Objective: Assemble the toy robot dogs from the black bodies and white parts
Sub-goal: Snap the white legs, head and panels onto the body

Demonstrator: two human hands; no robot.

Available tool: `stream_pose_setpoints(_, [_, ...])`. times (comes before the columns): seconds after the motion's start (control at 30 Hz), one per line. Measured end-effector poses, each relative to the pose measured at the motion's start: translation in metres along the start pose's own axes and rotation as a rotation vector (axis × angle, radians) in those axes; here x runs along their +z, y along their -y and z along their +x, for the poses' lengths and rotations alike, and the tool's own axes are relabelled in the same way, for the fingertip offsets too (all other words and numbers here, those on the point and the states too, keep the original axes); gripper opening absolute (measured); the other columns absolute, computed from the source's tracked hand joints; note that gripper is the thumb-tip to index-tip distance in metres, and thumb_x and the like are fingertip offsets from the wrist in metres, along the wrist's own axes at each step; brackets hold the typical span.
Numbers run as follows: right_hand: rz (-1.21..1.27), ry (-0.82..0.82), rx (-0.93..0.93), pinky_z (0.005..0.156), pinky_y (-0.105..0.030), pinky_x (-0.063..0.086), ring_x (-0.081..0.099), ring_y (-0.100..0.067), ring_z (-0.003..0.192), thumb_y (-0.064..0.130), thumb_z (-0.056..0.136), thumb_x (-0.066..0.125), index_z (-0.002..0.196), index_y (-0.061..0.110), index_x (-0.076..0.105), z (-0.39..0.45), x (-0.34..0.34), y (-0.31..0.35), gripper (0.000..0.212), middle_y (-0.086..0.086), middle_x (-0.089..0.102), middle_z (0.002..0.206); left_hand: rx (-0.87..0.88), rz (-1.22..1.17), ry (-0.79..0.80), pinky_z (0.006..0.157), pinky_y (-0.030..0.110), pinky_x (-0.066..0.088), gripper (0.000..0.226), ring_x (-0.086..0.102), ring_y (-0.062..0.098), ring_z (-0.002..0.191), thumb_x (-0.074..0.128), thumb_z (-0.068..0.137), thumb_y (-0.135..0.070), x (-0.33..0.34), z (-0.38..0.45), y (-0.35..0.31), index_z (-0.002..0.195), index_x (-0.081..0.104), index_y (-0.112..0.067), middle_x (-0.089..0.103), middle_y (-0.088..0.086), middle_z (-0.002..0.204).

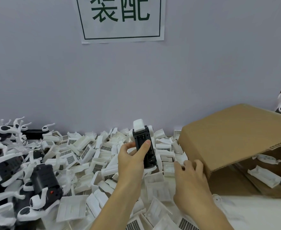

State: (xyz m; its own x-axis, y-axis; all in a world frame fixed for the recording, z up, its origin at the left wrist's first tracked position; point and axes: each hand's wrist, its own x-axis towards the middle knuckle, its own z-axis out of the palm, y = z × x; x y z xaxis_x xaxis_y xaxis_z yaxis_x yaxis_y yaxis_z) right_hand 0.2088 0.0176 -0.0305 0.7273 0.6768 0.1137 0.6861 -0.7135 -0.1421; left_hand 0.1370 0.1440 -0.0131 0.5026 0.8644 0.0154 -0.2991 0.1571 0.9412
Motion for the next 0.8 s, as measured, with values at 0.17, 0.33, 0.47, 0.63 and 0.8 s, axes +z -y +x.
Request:
stream_pose_setpoints(0.17, [0.097, -0.078, 0.019, 0.083, -0.023, 0.039, 0.031, -0.023, 0.119, 0.004, 0.084, 0.057, 0.141, 0.027, 0.034, 0.001, -0.001, -0.001, 0.066, -0.002, 0.029, 0.138, -0.003, 0.004, 0.016, 0.072, 0.036, 0.056, 0.036, 0.076, 0.019, 0.081, 0.081, 0.084, -0.032, 0.000, -0.002, -0.001, 0.111, 0.060, -0.022, 0.079, -0.002, 0.085])
stream_pose_setpoints(0.33, [0.171, -0.106, 0.084, 0.073, -0.021, 0.033, 0.033, -0.019, 0.109, -0.003, 0.083, 0.055, 0.124, 0.022, 0.041, 0.007, 0.000, -0.003, 0.050, -0.003, 0.035, 0.124, -0.006, 0.030, 0.030, 0.076, 0.040, 0.058, 0.037, 0.076, 0.022, 0.082, 0.080, 0.084, -0.031, 0.001, -0.004, 0.000, 0.114, 0.060, -0.020, 0.079, 0.001, 0.088])
stream_pose_setpoints(0.47, [0.148, -0.105, 0.023, 0.084, -0.024, 0.039, 0.034, -0.024, 0.118, 0.000, 0.086, 0.054, 0.145, 0.027, 0.034, 0.007, 0.003, -0.003, 0.069, 0.003, 0.046, 0.132, -0.011, 0.041, 0.044, 0.087, 0.046, 0.059, 0.039, 0.076, 0.024, 0.086, 0.080, 0.084, -0.031, 0.001, -0.004, -0.001, 0.116, 0.060, -0.019, 0.079, 0.004, 0.093])
stream_pose_setpoints(0.63, [0.240, -0.080, 0.013, 0.079, -0.029, 0.044, 0.053, -0.025, 0.116, -0.002, 0.086, 0.051, 0.153, 0.035, 0.027, 0.005, 0.006, -0.004, 0.079, 0.002, 0.047, 0.133, -0.044, -0.033, 0.078, 0.089, 0.054, 0.058, 0.047, 0.074, 0.028, 0.088, 0.081, 0.081, -0.027, 0.001, -0.007, -0.005, 0.121, 0.060, -0.011, 0.077, 0.013, 0.101])
stream_pose_setpoints(0.8, [0.348, -0.250, 0.051, 0.071, -0.030, 0.038, 0.046, -0.021, 0.086, -0.006, 0.085, 0.045, 0.148, 0.035, 0.033, 0.011, -0.005, -0.007, 0.076, 0.004, 0.048, 0.099, -0.072, -0.224, 0.152, 0.050, 0.030, 0.054, 0.063, 0.071, 0.024, 0.069, 0.075, 0.064, -0.031, 0.002, -0.009, -0.014, 0.114, 0.061, 0.005, 0.073, 0.013, 0.083])
